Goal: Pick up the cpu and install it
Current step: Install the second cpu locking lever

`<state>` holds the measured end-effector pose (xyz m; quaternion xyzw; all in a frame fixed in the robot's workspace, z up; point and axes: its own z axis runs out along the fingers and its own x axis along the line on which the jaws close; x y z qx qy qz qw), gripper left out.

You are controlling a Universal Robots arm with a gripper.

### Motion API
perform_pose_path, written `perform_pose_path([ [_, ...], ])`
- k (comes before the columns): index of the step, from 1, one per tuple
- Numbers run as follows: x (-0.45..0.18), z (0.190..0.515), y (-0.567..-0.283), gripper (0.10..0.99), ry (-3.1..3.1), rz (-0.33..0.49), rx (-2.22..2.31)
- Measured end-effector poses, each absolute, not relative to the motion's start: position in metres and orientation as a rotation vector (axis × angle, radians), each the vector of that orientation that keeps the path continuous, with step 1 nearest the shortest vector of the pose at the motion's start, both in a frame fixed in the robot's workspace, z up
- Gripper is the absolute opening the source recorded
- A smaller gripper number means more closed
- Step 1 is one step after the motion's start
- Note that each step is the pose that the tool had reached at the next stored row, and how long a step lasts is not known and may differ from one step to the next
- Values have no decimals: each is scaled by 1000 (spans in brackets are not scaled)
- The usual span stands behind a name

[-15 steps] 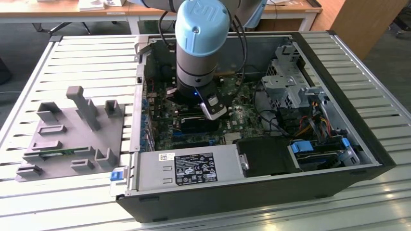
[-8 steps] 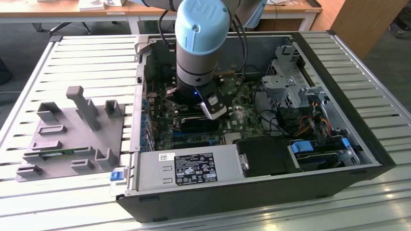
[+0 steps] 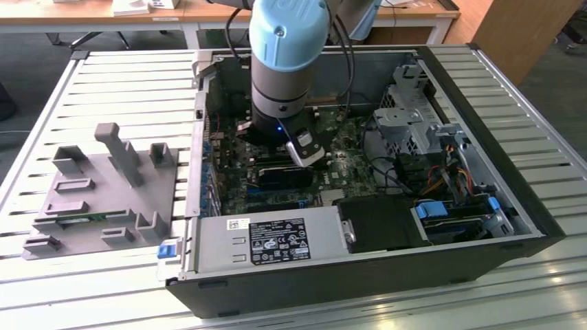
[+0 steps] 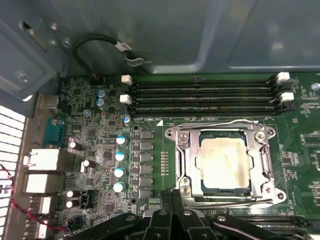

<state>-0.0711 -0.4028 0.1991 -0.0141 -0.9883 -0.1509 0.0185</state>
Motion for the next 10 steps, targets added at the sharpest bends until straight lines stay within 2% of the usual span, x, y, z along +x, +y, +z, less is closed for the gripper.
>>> perform_pose_path([
  [10, -71, 227, -403, 106, -3066, -484, -44],
])
